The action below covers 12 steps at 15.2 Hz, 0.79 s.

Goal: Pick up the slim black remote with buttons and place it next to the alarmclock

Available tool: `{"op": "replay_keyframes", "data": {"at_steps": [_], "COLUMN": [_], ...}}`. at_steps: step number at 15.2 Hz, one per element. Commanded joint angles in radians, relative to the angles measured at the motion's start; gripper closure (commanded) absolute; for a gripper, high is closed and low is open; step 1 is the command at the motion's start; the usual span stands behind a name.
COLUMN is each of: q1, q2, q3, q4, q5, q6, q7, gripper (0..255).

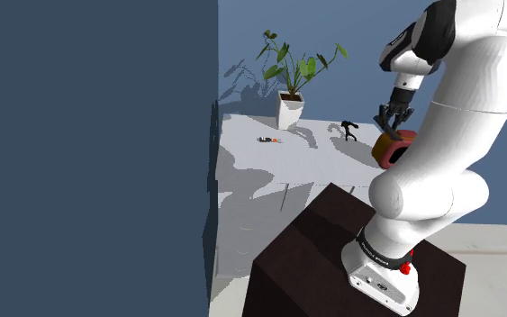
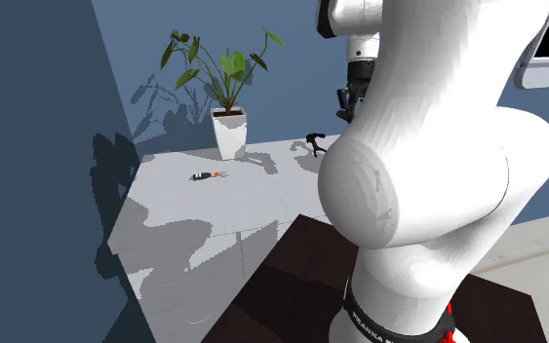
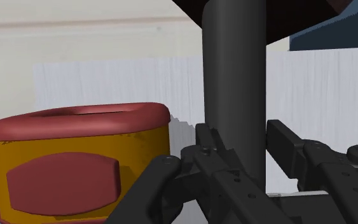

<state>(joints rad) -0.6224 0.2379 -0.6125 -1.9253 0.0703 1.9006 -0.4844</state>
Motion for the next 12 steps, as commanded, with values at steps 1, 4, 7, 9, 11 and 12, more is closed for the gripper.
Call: {"op": "replay_keyframes", "data": {"at_steps": [1, 4, 7, 9, 11, 12], "q1": [-0.004, -0.008, -0.013, -0.016, -0.020, -0.022], "q2": [0.015, 0.036, 0.058, 0.074, 0.091, 0.100], "q3": [0.002, 0.007, 0.012, 0.016, 0.021, 0.023], "q4": [-0.011, -0.028, -0.044, -0.053, -0.062, -0.065], "q5": [0.009, 0.022, 0.036, 0.046, 0.057, 0.062], "q6": [0.024, 0.059, 0.093, 0.116, 0.138, 0.149], "q7": [-0.006, -0.013, -0.021, -0.027, -0.033, -0.036], "gripper": [255, 255, 255, 255, 255, 255]}}
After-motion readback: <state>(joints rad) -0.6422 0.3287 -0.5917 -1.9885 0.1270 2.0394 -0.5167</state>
